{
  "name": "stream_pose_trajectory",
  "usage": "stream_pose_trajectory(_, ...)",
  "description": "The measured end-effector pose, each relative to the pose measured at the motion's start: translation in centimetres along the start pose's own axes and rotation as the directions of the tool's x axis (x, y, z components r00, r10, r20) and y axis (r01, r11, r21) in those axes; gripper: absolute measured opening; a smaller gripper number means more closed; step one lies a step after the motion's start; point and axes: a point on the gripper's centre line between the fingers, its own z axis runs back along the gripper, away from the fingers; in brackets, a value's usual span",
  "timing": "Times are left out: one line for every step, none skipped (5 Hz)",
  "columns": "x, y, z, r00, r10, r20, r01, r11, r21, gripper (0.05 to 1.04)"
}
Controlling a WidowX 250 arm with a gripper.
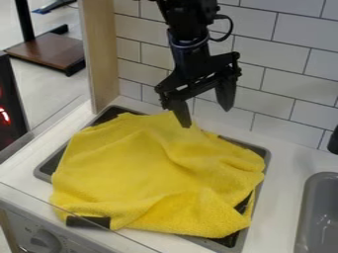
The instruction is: Fold the cloth from left to right
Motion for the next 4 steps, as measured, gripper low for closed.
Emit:
stream_pose_trajectory(-0.3,0.4,-0.6,1.0,0.004,-0.019,-0.004,1.0,0.019,0.999)
stream_pose_trajectory(0.7,1.2,-0.8,0.999,-0.001,-0.046,0.003,0.999,0.044,0.999)
stream_pose_trajectory(3.2,2.5,0.2,1.0,0.029,-0.006,-0.029,0.998,0.061,0.999)
stream_pose_trajectory(5.0,4.3,0.6,1.0,0.012,0.007,-0.013,0.998,0.056,0.999)
